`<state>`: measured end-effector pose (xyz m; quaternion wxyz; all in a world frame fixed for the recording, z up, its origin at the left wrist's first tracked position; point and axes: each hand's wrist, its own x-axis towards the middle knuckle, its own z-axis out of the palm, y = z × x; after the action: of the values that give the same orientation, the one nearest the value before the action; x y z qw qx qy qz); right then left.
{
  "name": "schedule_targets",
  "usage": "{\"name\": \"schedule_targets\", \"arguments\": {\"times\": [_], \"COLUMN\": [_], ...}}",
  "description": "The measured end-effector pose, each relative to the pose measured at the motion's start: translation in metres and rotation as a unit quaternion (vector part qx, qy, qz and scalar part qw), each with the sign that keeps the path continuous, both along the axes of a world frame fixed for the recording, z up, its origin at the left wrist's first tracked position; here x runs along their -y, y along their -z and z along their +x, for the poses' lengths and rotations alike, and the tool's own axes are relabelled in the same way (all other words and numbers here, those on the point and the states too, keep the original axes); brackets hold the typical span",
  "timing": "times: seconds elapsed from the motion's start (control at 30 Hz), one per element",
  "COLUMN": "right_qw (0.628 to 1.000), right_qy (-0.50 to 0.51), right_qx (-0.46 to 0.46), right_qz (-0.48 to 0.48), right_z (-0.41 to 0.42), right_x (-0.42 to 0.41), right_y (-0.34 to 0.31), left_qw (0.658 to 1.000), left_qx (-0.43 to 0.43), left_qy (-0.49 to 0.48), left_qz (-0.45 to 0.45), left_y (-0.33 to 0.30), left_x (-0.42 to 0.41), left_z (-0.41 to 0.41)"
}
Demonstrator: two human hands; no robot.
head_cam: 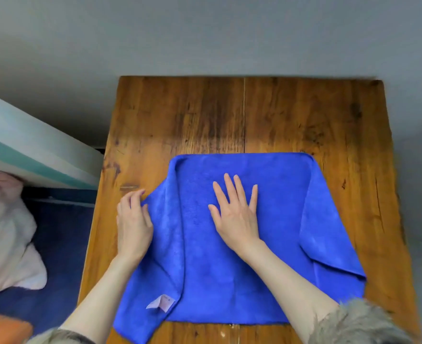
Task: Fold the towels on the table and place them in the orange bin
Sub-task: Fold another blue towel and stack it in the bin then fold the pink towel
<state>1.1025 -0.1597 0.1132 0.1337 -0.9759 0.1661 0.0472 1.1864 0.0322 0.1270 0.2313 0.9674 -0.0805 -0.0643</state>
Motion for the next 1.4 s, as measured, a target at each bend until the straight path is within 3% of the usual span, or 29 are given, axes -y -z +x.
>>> {"name": "schedule_targets", "arguments": {"times": [0.17,0.27,0.5,0.63,0.77,0.93,1.03,1.27,1.4], "right_qw": [1.0,0.999,0.996,0.995,0.995,0.994,0.994,0.994,0.994], "right_qy": [0.024,0.033,0.046,0.048,0.049,0.052,0.05,0.048,0.042], "right_qx": [-0.006,-0.003,0.007,0.002,-0.004,0.001,0.007,0.003,-0.007], "right_qz": [0.004,-0.032,-0.071,-0.083,-0.09,-0.094,-0.1,-0.102,-0.1], "right_z": [0.024,0.021,0.022,0.023,0.023,0.023,0.023,0.024,0.023], "right_x": [-0.028,-0.032,-0.035,-0.035,-0.035,-0.035,-0.035,-0.036,-0.035], "right_y": [0.018,0.027,0.031,0.03,0.029,0.029,0.03,0.031,0.031], "left_qw": [0.995,0.993,0.996,0.994,0.99,0.992,0.983,0.969,0.975], "left_qx": [0.006,-0.022,0.048,0.103,0.116,-0.025,-0.03,-0.006,-0.033], "left_qy": [-0.035,-0.084,-0.015,-0.043,-0.018,0.098,0.118,0.184,0.162], "left_qz": [0.094,0.085,0.073,-0.008,-0.072,0.072,0.137,0.163,0.146], "left_y": [0.006,0.011,0.012,0.001,-0.003,0.026,0.035,0.034,0.031], "left_x": [-0.014,-0.019,-0.041,-0.044,-0.028,-0.026,-0.036,-0.025,-0.013], "left_z": [-0.004,0.004,0.062,0.115,0.109,0.05,0.057,0.077,0.082]}}
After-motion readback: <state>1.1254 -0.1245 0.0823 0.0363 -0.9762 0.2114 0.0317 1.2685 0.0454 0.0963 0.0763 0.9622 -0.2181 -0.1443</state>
